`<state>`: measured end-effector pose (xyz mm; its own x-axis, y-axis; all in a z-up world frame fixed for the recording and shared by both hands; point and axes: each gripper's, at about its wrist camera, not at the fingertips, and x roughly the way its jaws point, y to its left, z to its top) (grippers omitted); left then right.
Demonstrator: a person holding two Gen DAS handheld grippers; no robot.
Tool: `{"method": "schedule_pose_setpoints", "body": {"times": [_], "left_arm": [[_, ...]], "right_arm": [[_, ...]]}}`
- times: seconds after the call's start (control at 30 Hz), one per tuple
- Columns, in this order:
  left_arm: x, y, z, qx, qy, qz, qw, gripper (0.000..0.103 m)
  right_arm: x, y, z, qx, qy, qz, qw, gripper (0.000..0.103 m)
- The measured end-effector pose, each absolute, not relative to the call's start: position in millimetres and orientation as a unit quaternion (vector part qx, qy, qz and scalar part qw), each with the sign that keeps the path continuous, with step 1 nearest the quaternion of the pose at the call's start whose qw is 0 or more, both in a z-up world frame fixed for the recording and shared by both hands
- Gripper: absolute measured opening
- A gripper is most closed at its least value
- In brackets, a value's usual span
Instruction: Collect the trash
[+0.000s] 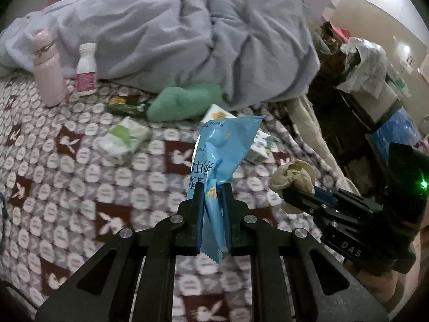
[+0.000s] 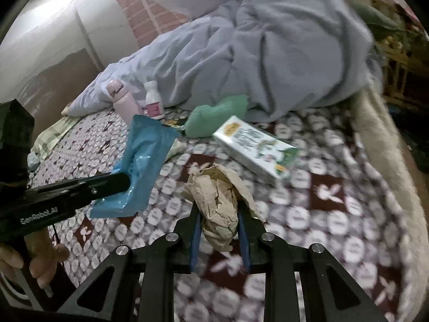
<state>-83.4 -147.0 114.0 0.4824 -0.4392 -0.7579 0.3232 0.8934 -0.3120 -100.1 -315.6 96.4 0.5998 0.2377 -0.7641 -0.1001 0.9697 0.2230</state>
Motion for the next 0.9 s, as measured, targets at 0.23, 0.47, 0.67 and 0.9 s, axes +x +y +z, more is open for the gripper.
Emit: {"method": "schedule_pose_setpoints", "body": {"times": [0.23,0.47,0.67,0.9], "left_arm": [[-96.0,-181.5,115.4,-0.041,0.449,-0.226,0.864,0.010],[-106.1,-217.4,121.2,-0.026,0.444,-0.250,0.860,0.010],[-112.5,-245.8,129.9,-0.018,0.439,-0.275,0.855,0.010],[-121.3,-281.2,138.2,-0.006,0.434,-0.304,0.848,0.010]], "right_arm": [[-121.4,-341.2,104.6,0.085,0.429,0.059,0.897,0.023],[-143.6,-370.7,115.0,0.094,0.416,0.034,0.904,0.023],[-160.8,-394.9,123.5,0.107,0.404,0.014,0.908,0.023],[-182.6,-429.8,133.7,0.122,0.388,-0.020,0.913,0.024]]}}
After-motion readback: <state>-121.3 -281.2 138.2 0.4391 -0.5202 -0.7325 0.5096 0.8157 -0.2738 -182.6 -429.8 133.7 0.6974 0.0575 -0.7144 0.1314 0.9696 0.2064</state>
